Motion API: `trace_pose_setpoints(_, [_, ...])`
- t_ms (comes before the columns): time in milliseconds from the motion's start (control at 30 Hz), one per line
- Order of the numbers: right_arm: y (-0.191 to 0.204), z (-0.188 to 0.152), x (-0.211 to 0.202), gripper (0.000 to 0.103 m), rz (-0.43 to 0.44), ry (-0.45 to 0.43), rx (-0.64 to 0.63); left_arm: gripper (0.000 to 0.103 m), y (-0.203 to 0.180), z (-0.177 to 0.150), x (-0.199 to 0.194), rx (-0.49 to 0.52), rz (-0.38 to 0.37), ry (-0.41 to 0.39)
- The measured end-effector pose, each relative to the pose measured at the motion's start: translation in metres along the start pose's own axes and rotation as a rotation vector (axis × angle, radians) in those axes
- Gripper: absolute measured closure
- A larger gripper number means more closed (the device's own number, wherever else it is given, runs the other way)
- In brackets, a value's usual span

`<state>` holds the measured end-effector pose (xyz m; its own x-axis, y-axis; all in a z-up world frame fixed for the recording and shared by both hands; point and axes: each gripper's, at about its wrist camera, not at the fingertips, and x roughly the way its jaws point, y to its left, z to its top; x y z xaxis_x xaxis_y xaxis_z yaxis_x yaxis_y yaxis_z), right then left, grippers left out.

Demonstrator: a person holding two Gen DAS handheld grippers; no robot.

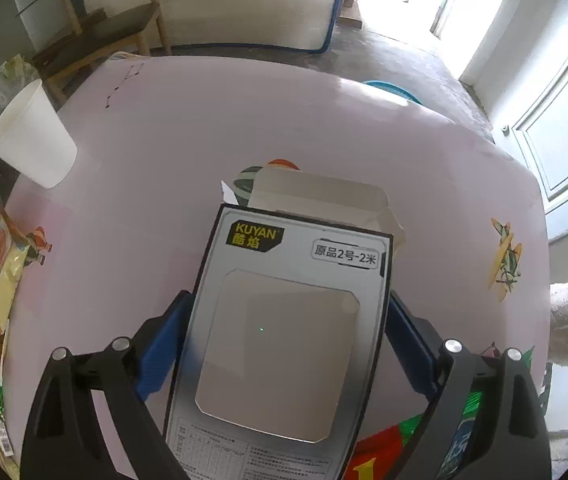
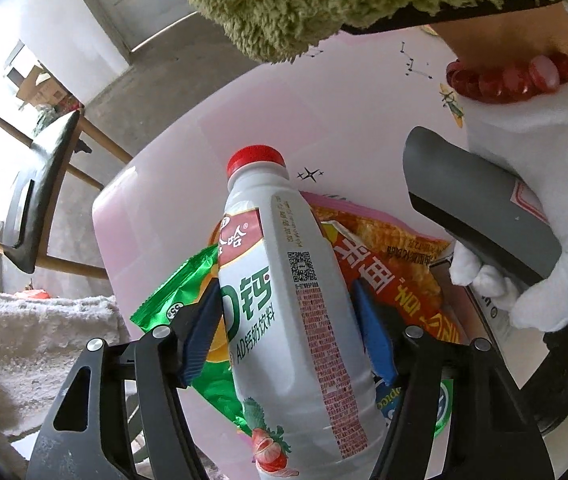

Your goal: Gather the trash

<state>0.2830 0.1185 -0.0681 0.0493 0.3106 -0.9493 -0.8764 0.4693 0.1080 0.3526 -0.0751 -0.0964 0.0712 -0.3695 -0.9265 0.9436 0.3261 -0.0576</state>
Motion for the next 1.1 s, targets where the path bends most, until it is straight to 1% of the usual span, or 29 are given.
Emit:
trace_pose_setpoints(167, [-0.004, -0.001, -0.011, 0.042, 0.007, -0.013, 0.011, 0.013, -0.001, -0.003, 0.000, -0.011, 0.014, 0.007])
trace_pose_setpoints(400, [-0.018, -0.003, -0.028, 0.043, 0.053, -0.056, 0.049, 0.013, -0.001, -0.003, 0.001, -0.023, 0.015, 0.008])
trace_pose_setpoints(533, [-0.024, -0.003, -0.033, 0.043, 0.065, -0.063, 0.057, 0.013, 0.001, -0.003, 0.000, -0.028, 0.016, 0.005])
trace_pose_setpoints(833, [-0.019, -0.007, -0.032, 0.043, 0.069, -0.068, 0.064, 0.013, 0.006, -0.002, -0.009, -0.043, 0.026, -0.025])
trace_pose_setpoints(1033, [-0.022, -0.007, -0.034, 0.043, 0.070, -0.084, 0.068, 0.013, 0.020, -0.006, -0.035, -0.119, 0.047, -0.083])
trace_pose_setpoints(1100, [-0.024, -0.009, -0.037, 0.043, 0.072, -0.095, 0.079, 0.013, 0.028, -0.010, -0.049, -0.179, 0.049, -0.105])
